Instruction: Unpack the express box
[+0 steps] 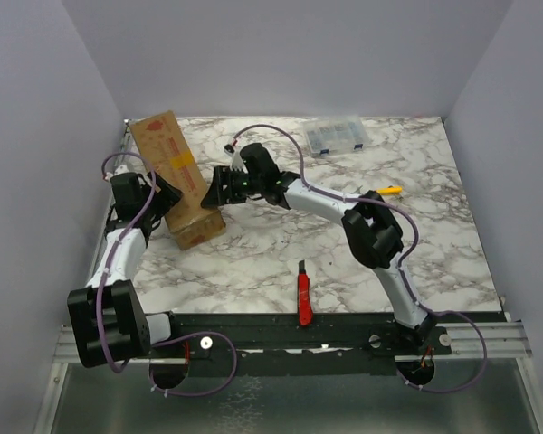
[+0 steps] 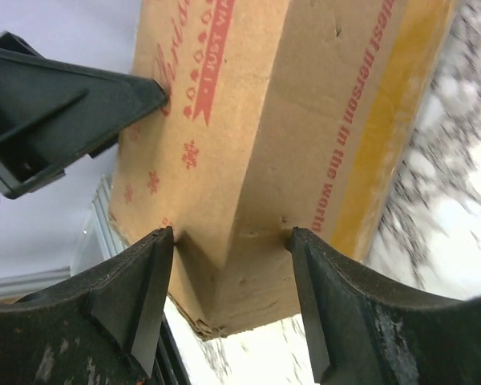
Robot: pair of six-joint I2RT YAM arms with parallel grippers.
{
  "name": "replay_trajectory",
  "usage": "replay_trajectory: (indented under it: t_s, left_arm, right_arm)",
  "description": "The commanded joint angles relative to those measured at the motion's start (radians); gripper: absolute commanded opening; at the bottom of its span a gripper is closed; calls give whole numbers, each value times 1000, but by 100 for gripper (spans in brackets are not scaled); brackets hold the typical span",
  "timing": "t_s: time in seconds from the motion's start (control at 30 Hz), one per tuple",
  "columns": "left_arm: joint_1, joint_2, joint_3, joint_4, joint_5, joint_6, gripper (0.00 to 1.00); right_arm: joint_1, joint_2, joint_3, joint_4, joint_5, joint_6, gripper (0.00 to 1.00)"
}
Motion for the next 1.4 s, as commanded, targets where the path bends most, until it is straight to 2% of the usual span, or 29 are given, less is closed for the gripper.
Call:
replay_trajectory:
  t_s: [0.0,0.17,0.23,0.33,0.43,0.83,1.2,1.37]
  left_arm:
    - [-158,39,-22,13,83,-10,79]
    - [-370,41,-71,85,71,-101,79]
    - [-431,38,-105,161,89,-152,79]
    - [-488,46,-168,267,118,-222,79]
    - [-524,66,-202,329,120,-261,78]
    - [-537,57,-312,384,94,-280,77]
    - [-505,-28,-293,114,-136,-259,81]
    - [-441,-69,-269,31,-124,-240,86]
  right_arm:
    - [10,-128,-125,-31,36,-43,68]
    - [7,-319,-369,-34,166,-88,70]
    - [5,-392,-476,-45,237,-116,72]
    - [4,-476,-538,-89,330,-147,73]
    - [4,-531,-565,-111,354,-173,74]
    - [44,-607,-454,-132,268,-145,74]
    - [71,-639,-411,-90,222,-101,74]
    - [71,-652,-416,-82,205,-100,74]
